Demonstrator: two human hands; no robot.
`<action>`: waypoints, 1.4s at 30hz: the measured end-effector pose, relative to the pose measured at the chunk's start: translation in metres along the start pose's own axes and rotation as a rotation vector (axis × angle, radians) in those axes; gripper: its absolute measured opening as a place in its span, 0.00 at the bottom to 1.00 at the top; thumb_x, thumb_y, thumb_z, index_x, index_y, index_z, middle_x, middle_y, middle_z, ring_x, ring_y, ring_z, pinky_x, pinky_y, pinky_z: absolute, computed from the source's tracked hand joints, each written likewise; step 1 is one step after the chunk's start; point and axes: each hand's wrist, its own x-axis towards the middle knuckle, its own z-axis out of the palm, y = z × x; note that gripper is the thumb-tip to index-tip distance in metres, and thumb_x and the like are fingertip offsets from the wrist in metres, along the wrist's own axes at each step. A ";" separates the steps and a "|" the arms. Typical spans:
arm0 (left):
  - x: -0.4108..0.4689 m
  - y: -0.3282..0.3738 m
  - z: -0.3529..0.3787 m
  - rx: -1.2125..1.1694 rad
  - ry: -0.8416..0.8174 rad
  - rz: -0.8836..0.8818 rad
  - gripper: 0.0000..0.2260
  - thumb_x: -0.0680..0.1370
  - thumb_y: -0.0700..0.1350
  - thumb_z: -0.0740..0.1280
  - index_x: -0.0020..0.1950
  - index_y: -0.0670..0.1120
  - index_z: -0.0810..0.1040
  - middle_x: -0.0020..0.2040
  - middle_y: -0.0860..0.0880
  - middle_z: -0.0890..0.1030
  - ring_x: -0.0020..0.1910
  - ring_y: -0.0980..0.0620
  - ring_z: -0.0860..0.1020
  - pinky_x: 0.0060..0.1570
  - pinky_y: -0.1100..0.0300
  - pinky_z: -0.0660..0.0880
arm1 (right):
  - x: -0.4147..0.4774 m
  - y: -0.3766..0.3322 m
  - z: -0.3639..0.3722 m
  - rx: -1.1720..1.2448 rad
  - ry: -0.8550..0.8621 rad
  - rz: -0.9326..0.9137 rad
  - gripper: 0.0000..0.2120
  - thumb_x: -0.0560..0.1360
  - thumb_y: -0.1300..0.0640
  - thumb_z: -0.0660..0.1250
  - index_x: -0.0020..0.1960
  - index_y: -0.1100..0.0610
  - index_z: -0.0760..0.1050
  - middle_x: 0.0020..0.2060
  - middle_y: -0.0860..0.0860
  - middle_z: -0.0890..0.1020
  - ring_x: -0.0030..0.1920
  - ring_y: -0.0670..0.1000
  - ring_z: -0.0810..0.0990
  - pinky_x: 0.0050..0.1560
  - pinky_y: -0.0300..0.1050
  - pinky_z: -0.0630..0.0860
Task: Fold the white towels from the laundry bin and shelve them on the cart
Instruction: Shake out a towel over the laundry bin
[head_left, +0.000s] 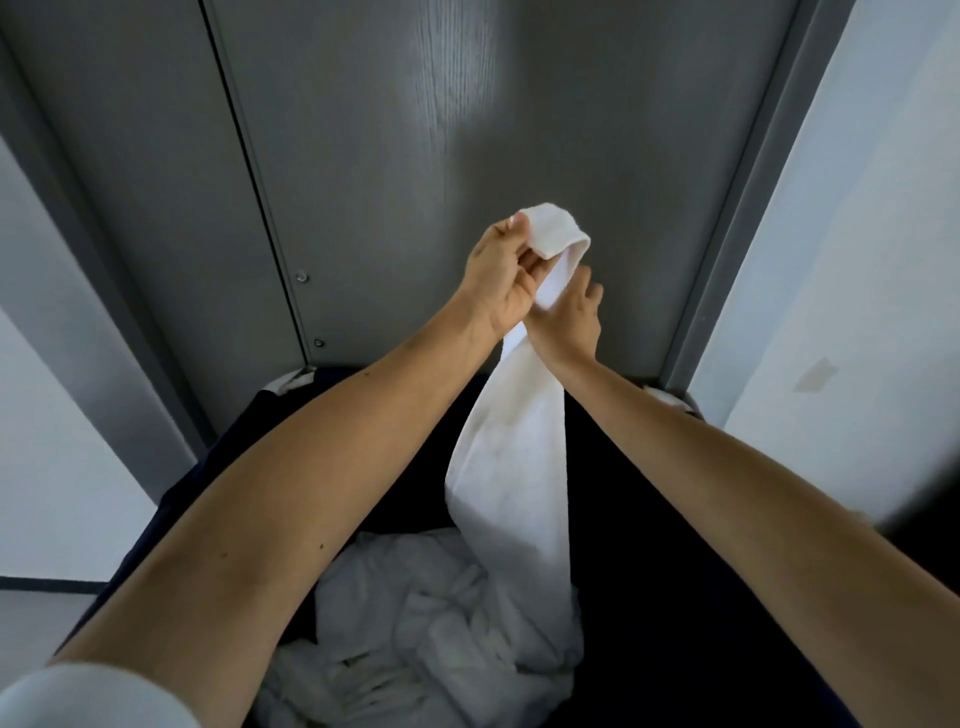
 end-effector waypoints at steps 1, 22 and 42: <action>0.003 0.000 -0.001 -0.005 0.016 0.015 0.06 0.82 0.39 0.57 0.48 0.39 0.71 0.45 0.42 0.77 0.42 0.49 0.78 0.36 0.60 0.80 | 0.003 0.003 0.000 0.004 0.000 -0.018 0.23 0.75 0.53 0.65 0.66 0.58 0.62 0.56 0.51 0.68 0.47 0.51 0.71 0.45 0.42 0.65; 0.042 0.062 -0.067 0.140 0.518 0.451 0.10 0.77 0.31 0.63 0.39 0.42 0.78 0.39 0.48 0.78 0.39 0.54 0.78 0.45 0.63 0.80 | 0.078 0.062 -0.058 -0.637 -0.158 -0.055 0.09 0.74 0.65 0.60 0.51 0.68 0.75 0.53 0.67 0.78 0.55 0.66 0.76 0.52 0.52 0.73; 0.032 0.016 -0.090 1.430 0.117 0.413 0.04 0.76 0.46 0.68 0.45 0.45 0.78 0.40 0.51 0.74 0.41 0.52 0.73 0.41 0.63 0.69 | 0.040 0.033 -0.005 -0.085 -0.568 -0.095 0.21 0.73 0.55 0.71 0.65 0.51 0.73 0.56 0.45 0.77 0.55 0.45 0.76 0.57 0.37 0.69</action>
